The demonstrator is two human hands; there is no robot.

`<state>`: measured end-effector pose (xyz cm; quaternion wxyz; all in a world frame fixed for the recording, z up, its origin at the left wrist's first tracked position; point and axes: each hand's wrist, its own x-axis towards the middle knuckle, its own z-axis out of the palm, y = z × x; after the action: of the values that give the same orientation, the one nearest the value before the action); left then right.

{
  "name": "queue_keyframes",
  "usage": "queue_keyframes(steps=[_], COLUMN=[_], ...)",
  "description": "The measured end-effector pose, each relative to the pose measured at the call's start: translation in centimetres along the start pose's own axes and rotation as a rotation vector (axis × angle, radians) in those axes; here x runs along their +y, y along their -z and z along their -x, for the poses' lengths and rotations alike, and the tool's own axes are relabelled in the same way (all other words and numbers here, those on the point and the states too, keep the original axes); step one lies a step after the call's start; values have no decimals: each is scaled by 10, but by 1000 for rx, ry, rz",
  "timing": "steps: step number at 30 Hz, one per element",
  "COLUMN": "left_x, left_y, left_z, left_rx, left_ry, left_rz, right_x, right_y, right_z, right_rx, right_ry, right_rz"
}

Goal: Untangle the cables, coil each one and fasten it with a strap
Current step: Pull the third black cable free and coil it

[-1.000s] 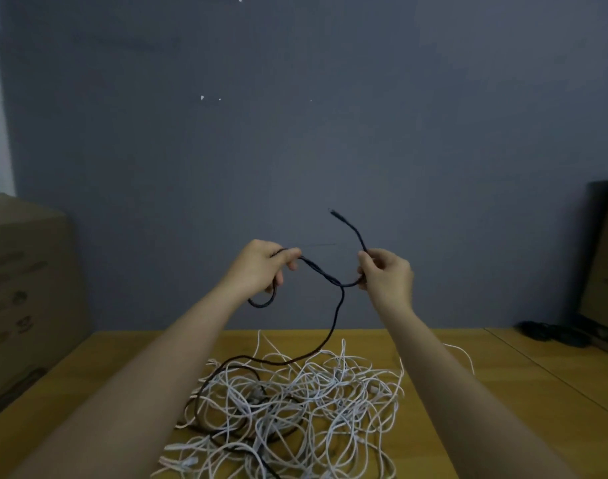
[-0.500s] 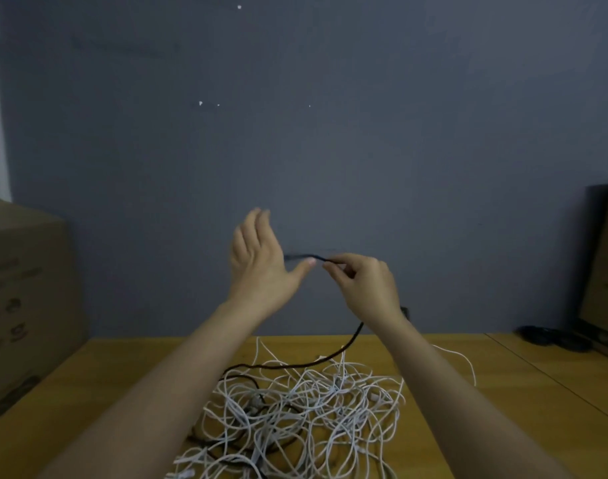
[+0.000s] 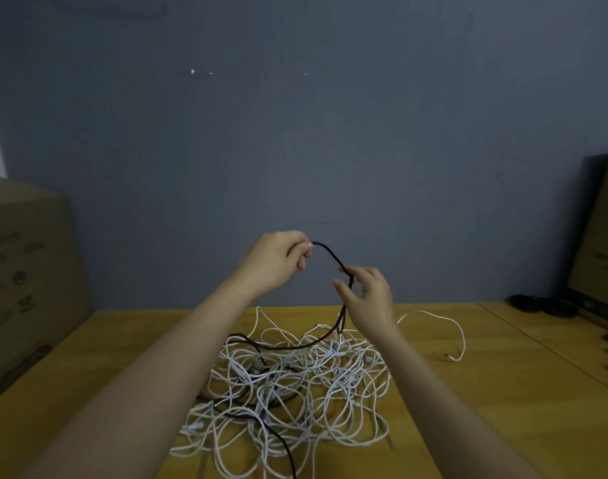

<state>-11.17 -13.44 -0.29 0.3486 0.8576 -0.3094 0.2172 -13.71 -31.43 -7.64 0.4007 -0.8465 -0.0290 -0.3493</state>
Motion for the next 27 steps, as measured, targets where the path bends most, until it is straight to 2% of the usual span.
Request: queue_keyframes(steps=[4, 7, 10, 15, 17, 20, 24, 27], left_x=[-13, -25, -30, -32, -30, -21, -13, -15], left_y=[-7, -21, -37, -64, -75, -84, -88, -94], left_z=[6, 10, 18, 20, 16, 16, 22, 24], left_rx=[100, 118, 40, -107, -143, -235, -373, -407], left_ry=[40, 60, 79, 85, 113, 151, 235, 135], left_rz=[-5, -51, -10, 29, 35, 117, 467, 347], right_x=[4, 2, -3, -11, -16, -14, -1, 7], right_y=[-1, 0, 2, 7, 8, 8, 8, 5], right_z=[9, 6, 5, -1, -5, -8, -9, -7], right_rx=[238, 233, 243, 27, -55, -72, -40, -37], right_ry=[-98, -265, -389, -473, -474, -455, -554, -616], right_rz=[-175, -439, -784, -1157, -1187, -1075, -866, -837])
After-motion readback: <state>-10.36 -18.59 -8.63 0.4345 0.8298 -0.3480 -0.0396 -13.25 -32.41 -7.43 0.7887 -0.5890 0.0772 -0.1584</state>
